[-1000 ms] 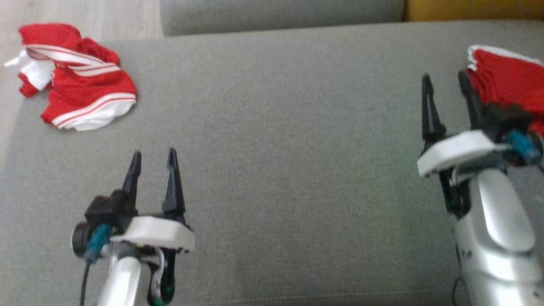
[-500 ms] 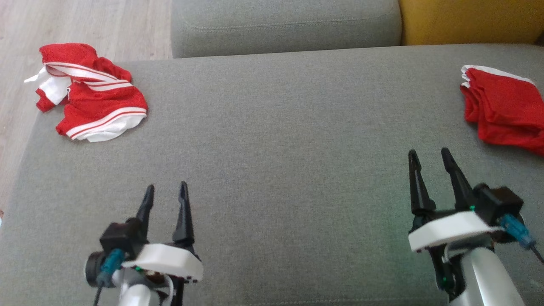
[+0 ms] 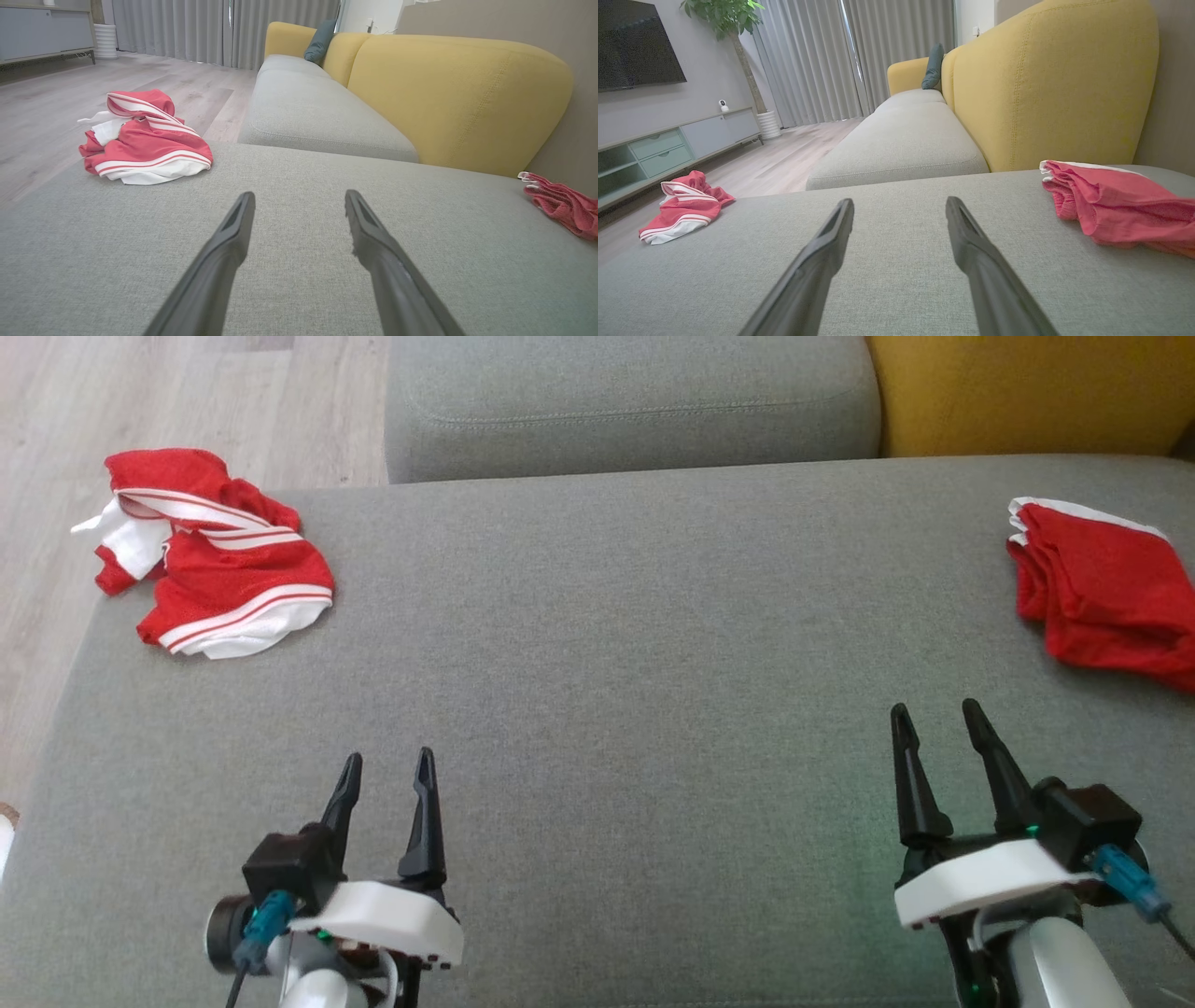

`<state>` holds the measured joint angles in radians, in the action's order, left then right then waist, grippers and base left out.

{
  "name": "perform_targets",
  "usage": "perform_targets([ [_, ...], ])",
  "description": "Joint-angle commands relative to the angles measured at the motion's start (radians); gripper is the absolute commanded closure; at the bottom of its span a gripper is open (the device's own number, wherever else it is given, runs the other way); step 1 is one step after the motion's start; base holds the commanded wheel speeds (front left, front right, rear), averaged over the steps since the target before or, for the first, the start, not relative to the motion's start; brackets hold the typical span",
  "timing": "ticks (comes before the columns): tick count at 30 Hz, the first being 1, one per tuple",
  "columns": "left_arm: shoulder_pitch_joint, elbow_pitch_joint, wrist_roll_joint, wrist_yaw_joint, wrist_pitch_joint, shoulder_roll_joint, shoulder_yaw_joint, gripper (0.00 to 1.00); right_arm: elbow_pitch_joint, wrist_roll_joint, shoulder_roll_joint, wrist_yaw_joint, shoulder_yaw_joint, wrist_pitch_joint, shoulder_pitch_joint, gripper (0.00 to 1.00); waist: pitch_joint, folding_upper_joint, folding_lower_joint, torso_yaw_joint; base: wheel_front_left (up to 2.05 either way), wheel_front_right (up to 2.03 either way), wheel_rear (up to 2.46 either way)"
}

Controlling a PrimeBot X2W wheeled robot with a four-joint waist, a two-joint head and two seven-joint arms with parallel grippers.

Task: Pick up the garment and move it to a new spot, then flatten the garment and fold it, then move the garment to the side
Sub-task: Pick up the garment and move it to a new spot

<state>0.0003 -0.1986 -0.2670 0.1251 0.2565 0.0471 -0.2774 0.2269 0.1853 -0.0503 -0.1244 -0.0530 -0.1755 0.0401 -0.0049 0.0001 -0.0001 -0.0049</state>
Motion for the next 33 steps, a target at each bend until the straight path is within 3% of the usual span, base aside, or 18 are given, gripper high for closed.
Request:
perform_targets([
  [1,-0.021,0.028,-0.003,0.007,0.005,0.003,0.028,0.00,-0.042,-0.005,0.000,-0.006,-0.026,0.002,0.024,0.00,-0.002,-0.0001,0.0001,0.000,0.00,0.00,0.00],
  [24,-0.015,0.027,0.000,0.009,0.005,0.003,0.030,0.00,-0.056,-0.012,0.000,-0.006,-0.030,0.016,0.009,0.00,-0.005,-0.0001,0.0001,0.021,0.00,0.00,0.00],
  [29,-0.021,0.031,-0.001,0.010,0.005,0.003,0.025,0.00,-0.060,-0.016,0.000,-0.006,-0.031,0.019,0.008,0.00,-0.003,-0.0001,0.0001,0.071,0.00,0.00,0.00],
  [33,-0.027,0.033,0.003,0.010,0.005,0.003,0.026,0.00,-0.067,-0.015,0.000,-0.006,-0.036,0.020,0.007,0.00,-0.002,-0.0001,0.0001,0.153,0.00,0.00,0.00],
])
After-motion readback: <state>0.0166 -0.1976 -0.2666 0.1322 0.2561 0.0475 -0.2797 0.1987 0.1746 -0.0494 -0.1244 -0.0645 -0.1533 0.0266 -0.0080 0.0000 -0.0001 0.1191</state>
